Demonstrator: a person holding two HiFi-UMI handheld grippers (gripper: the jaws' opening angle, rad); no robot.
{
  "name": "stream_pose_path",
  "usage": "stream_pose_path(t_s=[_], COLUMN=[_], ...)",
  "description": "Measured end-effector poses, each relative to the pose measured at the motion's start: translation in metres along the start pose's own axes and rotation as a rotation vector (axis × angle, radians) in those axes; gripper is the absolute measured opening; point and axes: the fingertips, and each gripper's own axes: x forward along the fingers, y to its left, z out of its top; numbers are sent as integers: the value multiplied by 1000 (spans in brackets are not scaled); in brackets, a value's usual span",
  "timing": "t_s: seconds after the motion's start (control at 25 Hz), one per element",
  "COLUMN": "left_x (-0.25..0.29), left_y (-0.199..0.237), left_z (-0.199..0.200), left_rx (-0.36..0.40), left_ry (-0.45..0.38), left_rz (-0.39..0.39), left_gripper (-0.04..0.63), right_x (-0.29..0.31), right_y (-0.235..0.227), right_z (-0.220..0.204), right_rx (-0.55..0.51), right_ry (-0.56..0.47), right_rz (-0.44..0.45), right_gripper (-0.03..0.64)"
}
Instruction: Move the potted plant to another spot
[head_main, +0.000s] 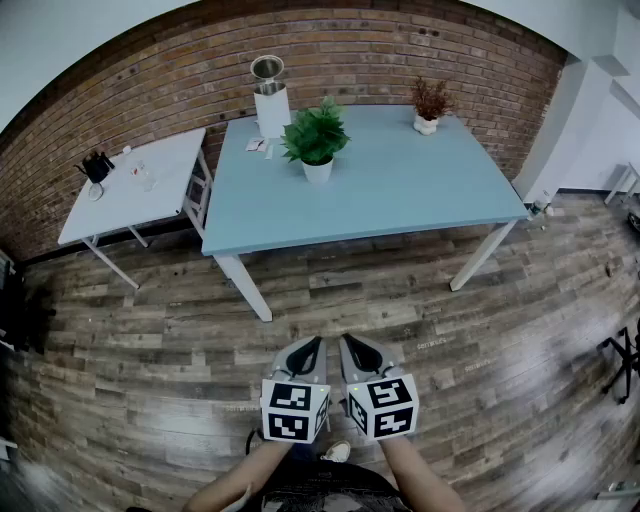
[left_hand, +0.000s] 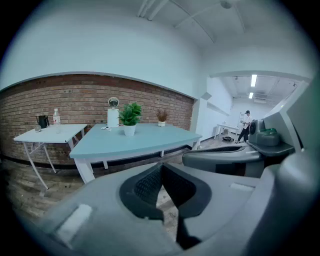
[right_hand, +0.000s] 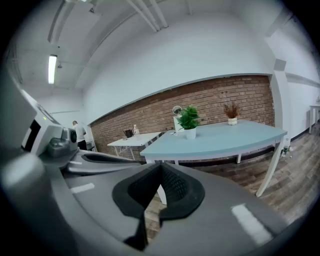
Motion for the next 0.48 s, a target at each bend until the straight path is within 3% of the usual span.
stream_pose_path(t_s=[0.48], left_x=[27], left_y=[10], left_z=[-1], left_rx=[-24], left_ry=[7], left_rz=[-9], left_gripper=[-2], right_x=[22], right_y=[-13], right_z=[2], right_rx=[9], right_ry=[-6], right_rz=[4], right_gripper=[6])
